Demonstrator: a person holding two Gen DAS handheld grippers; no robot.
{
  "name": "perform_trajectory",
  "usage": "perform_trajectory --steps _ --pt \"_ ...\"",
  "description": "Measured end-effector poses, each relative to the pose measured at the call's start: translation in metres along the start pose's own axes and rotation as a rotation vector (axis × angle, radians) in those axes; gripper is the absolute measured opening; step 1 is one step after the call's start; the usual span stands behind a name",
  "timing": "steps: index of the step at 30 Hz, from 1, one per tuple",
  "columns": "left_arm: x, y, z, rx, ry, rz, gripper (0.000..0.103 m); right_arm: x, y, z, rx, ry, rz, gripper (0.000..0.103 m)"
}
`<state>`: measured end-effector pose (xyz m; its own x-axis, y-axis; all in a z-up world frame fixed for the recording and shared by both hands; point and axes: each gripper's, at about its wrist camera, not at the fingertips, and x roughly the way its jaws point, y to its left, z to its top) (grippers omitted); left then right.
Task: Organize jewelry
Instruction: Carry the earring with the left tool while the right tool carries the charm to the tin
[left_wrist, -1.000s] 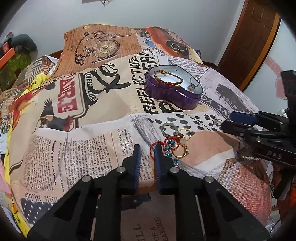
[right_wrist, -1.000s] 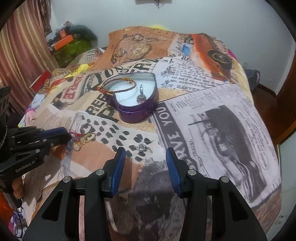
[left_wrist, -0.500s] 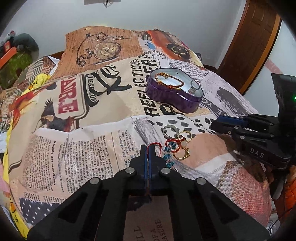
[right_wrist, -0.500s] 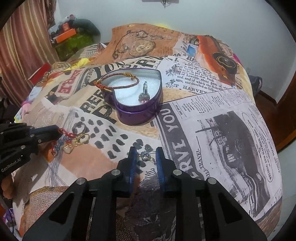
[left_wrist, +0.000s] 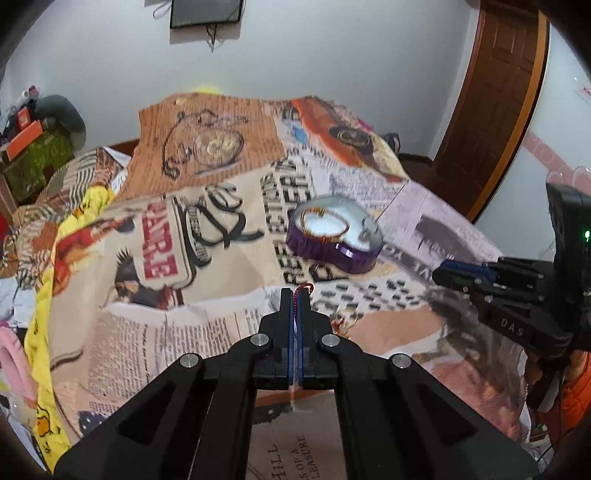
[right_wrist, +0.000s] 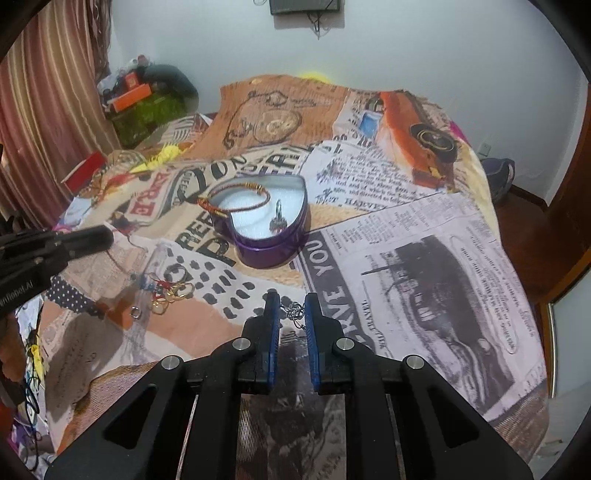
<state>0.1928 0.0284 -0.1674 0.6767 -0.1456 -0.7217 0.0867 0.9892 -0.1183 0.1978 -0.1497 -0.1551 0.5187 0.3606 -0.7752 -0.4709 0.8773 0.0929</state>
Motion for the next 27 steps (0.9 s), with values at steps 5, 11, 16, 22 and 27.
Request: perform_trajectory --steps 5,11,16,22,27 --pt "-0.018 -0.007 0.012 0.019 -0.053 -0.001 0.0 -0.014 -0.002 0.003 0.007 -0.03 -0.016 0.012" --pt "-0.033 -0.014 0.029 0.035 -0.112 0.004 0.0 -0.031 -0.004 0.007 0.011 -0.069 -0.031 0.012" --pt "-0.04 -0.017 0.041 0.037 -0.148 0.004 0.0 -0.039 -0.004 0.015 0.01 -0.101 -0.036 0.012" --pt "-0.042 -0.023 0.055 0.06 -0.188 0.026 0.0 -0.043 -0.002 0.025 0.004 -0.134 -0.028 0.012" --pt "-0.036 -0.023 0.064 0.06 -0.196 0.022 0.0 -0.041 0.002 0.034 -0.002 -0.153 -0.013 0.012"
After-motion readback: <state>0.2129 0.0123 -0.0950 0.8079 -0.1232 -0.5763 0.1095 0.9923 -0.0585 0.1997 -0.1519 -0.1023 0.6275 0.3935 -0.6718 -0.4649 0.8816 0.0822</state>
